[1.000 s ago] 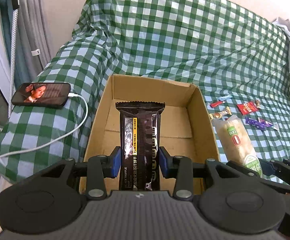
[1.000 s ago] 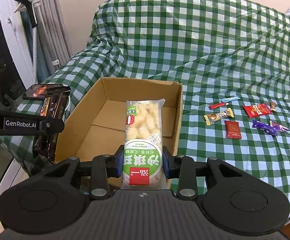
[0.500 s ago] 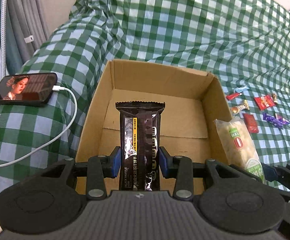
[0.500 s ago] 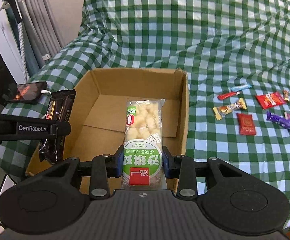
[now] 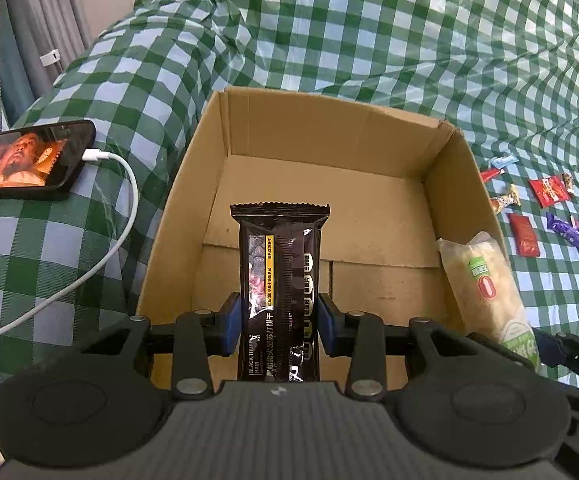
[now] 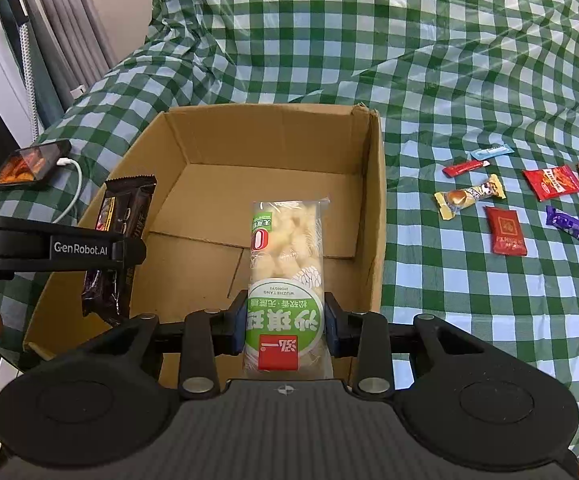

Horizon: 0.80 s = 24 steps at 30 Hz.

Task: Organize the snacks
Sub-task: 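Open both tools to drop the chocolate bar and peanut bag into the box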

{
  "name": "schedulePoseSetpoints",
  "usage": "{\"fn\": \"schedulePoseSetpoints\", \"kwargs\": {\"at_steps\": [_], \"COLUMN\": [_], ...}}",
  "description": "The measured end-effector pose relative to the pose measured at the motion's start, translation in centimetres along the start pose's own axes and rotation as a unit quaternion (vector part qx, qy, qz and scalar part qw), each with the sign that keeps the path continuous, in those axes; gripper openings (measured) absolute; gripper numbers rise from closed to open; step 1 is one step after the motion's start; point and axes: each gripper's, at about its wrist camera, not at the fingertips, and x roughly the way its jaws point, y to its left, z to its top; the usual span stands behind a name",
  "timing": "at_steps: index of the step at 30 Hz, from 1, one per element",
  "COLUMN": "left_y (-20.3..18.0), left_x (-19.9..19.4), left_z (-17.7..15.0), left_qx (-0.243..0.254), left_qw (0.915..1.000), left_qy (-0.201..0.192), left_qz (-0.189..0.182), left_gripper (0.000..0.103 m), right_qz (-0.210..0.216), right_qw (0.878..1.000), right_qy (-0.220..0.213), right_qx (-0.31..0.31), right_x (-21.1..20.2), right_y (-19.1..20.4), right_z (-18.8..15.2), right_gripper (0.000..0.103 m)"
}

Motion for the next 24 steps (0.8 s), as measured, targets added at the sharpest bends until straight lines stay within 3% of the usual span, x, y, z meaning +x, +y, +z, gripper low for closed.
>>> {"fn": "schedulePoseSetpoints", "kwargs": {"at_steps": [12,14,15,17,24], "left_y": [-0.2,-0.1,0.0,0.3,1.4], "left_x": [1.1,1.0,0.8,-0.2,-2.8], "left_z": [0.4,0.5,0.6,0.5,-2.4], "left_qx": [0.008,0.009,0.008,0.011,0.014], "left_qw": [0.9999,0.9998,0.9997,0.9992,0.9998], "left_qy": [0.003,-0.004,-0.010,-0.032,-0.002], "left_qz": [0.015,0.017,0.020,0.023,0.012], "left_gripper": [0.046,0.073,0.096,0.103,0.103], "right_qz": [-0.002,0.003,0.007,0.009,-0.003], "right_qw": [1.000,1.000,1.000,1.000,1.000], "right_qy": [-0.001,-0.003,-0.005,-0.007,0.002], "right_qx": [-0.008,-0.011,-0.011,-0.010,-0.002], "right_x": [0.8,0.8,0.8,0.8,-1.4], "right_y": [0.2,0.2,0.3,0.3,0.3], "right_z": [0.7,0.9,1.0,1.3,0.3], "right_gripper": [0.038,0.040,0.040,0.064,0.086]}}
